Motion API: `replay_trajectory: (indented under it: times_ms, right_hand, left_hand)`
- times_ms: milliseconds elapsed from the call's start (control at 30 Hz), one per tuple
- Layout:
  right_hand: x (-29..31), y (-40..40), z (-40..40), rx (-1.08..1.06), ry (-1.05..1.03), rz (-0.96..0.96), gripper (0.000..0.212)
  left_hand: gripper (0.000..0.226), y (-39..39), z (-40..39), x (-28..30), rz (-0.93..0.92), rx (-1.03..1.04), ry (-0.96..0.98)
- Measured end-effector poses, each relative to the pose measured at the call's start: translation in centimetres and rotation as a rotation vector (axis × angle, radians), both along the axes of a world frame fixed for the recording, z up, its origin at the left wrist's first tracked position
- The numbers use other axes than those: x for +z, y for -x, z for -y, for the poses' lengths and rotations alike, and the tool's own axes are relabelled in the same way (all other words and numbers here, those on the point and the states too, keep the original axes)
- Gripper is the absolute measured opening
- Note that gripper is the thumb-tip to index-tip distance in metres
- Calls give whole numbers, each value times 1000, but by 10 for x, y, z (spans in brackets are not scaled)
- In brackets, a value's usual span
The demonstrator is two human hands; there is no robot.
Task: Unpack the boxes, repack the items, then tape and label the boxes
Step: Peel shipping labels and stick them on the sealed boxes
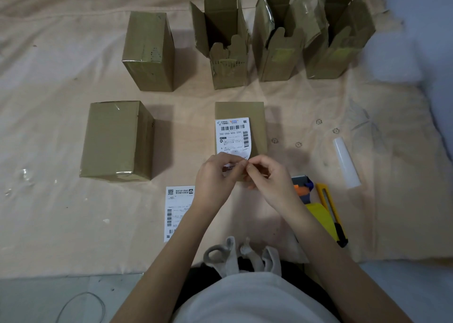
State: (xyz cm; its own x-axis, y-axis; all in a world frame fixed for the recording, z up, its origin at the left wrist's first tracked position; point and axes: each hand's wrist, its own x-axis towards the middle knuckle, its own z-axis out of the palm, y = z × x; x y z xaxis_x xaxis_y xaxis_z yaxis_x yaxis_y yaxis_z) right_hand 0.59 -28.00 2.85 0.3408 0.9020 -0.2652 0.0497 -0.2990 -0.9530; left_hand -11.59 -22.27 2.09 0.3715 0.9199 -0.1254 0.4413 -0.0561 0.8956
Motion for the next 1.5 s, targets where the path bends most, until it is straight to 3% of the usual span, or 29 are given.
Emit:
replay_trajectory:
  times_ms: [200, 400, 700, 833, 1033, 1300, 1500]
  right_hand:
    - [2, 1, 0, 16, -6, 9, 17]
    - [0, 1, 2, -9, 49, 65, 24]
    - [5, -10, -6, -59, 86, 107, 16]
    - [6, -11, -12, -12, 57, 111, 7]
    - [-1, -14, -9, 75, 39, 192, 16]
    - [-1, -7, -5, 71, -34, 152, 16]
    - [2, -8, -4, 75, -55, 168, 21]
  left_hand:
    - [9, 0, 0, 0, -16, 36, -32]
    - [14, 3, 0, 2, 28, 92, -97]
    - [18, 4, 0, 5, 95, 20, -139]
    - [18, 3, 0, 5, 93, 0, -114]
    - [25, 3, 0, 5, 121, -49, -152]
    - [27, -1, 1, 23, 175, 17, 197]
    - [16, -4, -5, 26, 71, 85, 116]
